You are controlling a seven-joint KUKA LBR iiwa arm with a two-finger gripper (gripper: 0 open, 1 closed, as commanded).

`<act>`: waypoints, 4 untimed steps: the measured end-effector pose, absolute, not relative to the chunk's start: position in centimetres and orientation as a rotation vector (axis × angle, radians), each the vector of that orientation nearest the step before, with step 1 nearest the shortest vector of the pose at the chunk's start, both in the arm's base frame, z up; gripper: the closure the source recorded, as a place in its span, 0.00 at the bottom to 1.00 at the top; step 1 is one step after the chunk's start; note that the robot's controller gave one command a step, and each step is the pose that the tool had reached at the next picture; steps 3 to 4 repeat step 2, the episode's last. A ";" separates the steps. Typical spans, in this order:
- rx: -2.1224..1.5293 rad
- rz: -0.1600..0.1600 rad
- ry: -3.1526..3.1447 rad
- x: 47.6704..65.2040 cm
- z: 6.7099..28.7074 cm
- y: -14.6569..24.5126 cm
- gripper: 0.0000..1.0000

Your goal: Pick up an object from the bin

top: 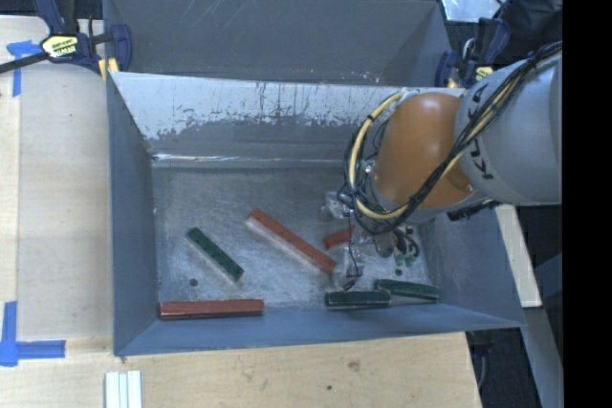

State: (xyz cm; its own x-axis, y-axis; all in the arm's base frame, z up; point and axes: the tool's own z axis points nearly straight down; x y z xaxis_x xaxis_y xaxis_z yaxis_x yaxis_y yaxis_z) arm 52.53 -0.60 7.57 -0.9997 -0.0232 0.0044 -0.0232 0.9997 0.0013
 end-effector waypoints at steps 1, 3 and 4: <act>0.036 0.001 -3.144 52.7 8.0 -0.8 1.00; 0.019 -0.001 -3.154 57.0 21.5 0.6 1.00; 0.019 -0.001 -3.154 57.0 21.5 0.6 1.00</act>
Offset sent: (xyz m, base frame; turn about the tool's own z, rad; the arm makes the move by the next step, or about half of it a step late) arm 0.0000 0.0000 0.0000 0.0000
